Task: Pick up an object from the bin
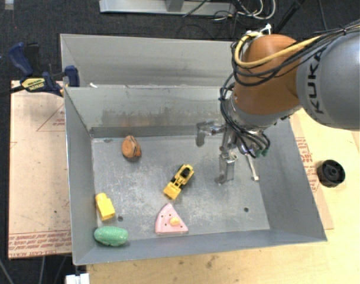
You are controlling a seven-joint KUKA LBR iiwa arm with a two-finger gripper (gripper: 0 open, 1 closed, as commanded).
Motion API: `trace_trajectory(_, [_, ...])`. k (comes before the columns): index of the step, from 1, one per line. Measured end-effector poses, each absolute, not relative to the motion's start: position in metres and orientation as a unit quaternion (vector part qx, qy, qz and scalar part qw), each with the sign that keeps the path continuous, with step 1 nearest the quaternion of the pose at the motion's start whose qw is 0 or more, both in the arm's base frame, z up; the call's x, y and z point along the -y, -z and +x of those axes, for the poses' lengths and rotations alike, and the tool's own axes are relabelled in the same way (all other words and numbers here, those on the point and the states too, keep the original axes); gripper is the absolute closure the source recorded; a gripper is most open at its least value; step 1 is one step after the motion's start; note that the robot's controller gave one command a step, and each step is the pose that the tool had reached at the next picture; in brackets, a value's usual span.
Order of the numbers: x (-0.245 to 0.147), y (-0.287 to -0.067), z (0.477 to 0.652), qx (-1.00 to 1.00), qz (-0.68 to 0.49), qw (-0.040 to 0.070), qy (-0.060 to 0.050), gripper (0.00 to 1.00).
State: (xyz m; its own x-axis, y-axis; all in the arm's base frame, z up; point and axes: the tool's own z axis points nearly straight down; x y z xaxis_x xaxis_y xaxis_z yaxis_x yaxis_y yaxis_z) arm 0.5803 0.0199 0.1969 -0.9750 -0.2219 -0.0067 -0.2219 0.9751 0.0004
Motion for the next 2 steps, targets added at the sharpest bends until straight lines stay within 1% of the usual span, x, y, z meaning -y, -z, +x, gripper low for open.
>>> trace_trajectory(1, [-0.041,-0.17,0.574,-0.998,-0.061,0.0,-0.001,0.0])
trace_trajectory(2, [-0.054,-0.152,0.576,-1.0,-0.016,0.001,-0.001,0.0])
